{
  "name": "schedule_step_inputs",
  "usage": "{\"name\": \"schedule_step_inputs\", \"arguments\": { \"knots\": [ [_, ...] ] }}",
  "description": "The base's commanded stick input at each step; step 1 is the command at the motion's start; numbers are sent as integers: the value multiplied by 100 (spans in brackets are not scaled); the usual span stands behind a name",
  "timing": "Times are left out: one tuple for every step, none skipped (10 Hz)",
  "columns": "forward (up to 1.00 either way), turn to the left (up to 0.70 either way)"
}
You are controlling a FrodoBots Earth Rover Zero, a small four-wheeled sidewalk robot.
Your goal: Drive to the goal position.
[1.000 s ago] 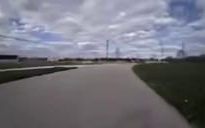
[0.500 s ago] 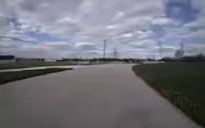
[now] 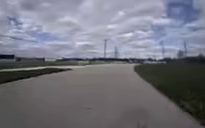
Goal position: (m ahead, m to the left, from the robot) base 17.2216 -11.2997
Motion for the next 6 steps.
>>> {"name": "schedule_step_inputs", "arguments": {
  "knots": [
    [100, 0],
    [100, 0],
    [100, 0],
    [100, 0],
    [100, 0],
    [100, 0]
  ]
}}
